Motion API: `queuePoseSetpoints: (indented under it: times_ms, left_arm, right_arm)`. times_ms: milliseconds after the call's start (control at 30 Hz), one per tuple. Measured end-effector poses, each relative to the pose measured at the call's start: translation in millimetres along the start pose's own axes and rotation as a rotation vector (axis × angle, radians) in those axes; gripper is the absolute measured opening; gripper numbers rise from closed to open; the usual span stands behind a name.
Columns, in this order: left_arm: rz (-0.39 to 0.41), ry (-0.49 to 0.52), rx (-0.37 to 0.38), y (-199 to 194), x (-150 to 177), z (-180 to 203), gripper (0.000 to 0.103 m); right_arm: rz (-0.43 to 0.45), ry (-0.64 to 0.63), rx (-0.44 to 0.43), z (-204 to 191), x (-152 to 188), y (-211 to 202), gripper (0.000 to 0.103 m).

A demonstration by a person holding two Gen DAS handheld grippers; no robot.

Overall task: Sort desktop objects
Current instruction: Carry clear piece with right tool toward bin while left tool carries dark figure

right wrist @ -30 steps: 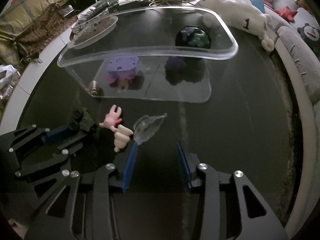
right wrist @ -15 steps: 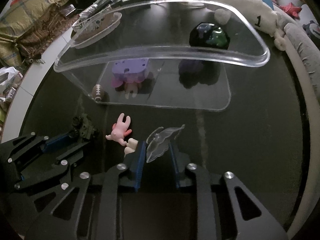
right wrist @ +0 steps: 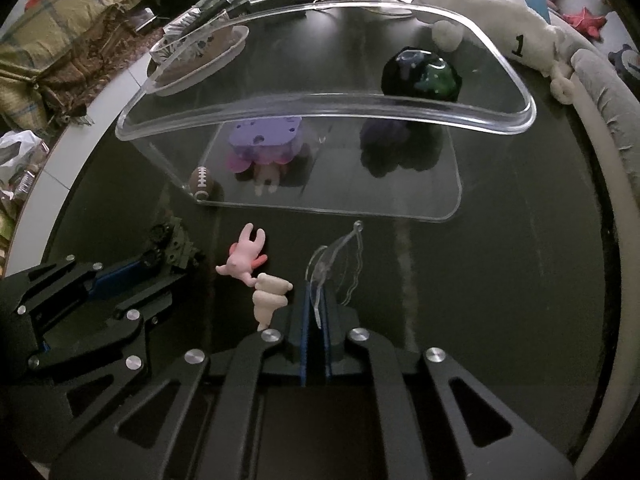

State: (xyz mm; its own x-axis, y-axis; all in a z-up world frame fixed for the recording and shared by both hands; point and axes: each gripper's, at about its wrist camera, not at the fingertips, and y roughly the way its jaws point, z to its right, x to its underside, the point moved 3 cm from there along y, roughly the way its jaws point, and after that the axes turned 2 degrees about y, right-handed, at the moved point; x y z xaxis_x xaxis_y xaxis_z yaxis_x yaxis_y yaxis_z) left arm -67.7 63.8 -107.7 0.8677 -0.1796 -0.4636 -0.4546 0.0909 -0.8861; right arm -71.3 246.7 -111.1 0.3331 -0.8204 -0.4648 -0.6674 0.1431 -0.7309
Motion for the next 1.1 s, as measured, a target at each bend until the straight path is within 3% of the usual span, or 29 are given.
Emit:
queuePoseSetpoints:
  times_ms: [1100]
  left_arm:
    - [0.055,-0.030,0.002,-42.8,7.6,6.8,0.024]
  right_arm:
    - [0.089,-0.025,0.024,-13.3,18.3,-56.9,0.004]
